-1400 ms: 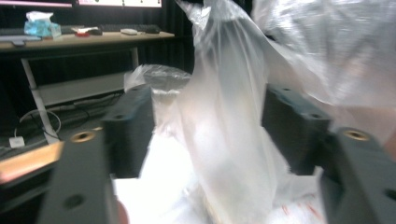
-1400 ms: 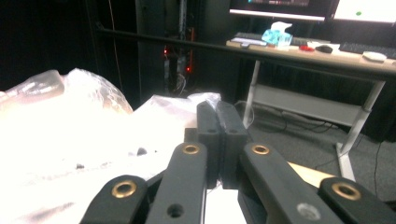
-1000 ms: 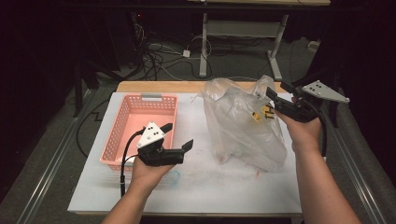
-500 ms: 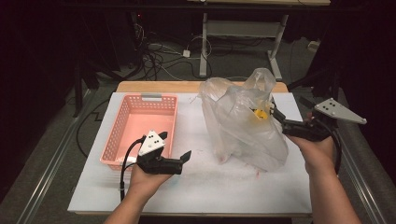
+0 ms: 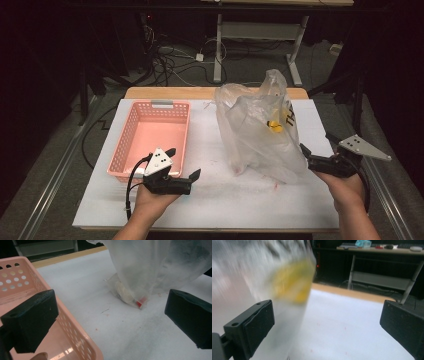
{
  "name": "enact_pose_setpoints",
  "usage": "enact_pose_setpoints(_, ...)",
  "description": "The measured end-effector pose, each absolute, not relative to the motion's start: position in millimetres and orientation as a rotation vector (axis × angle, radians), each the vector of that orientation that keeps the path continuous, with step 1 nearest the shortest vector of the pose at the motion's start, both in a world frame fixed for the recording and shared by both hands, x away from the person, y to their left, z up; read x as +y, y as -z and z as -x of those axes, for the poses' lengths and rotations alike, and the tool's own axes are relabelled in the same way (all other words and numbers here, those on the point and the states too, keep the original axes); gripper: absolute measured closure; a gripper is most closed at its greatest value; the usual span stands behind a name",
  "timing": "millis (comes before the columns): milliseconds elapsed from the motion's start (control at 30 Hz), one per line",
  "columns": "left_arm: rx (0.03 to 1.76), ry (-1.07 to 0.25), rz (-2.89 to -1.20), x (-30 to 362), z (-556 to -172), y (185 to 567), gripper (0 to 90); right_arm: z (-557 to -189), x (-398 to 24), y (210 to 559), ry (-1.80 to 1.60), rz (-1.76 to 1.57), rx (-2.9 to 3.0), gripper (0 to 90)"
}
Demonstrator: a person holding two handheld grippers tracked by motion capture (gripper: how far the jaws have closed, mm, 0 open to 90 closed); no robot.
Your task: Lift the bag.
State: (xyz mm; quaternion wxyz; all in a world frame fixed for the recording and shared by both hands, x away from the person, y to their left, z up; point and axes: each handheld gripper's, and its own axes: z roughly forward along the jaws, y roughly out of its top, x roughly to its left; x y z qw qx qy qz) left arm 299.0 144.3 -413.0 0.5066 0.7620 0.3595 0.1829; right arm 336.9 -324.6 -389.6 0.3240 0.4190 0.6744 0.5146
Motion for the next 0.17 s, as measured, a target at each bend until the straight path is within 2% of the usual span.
enact_pose_setpoints(167, 0.876, -0.433, -1.831, 145.0, -297.8, 416.7, 0.0, -334.0, -329.1, 404.3, -1.334, -1.116, 1.784, 0.3)
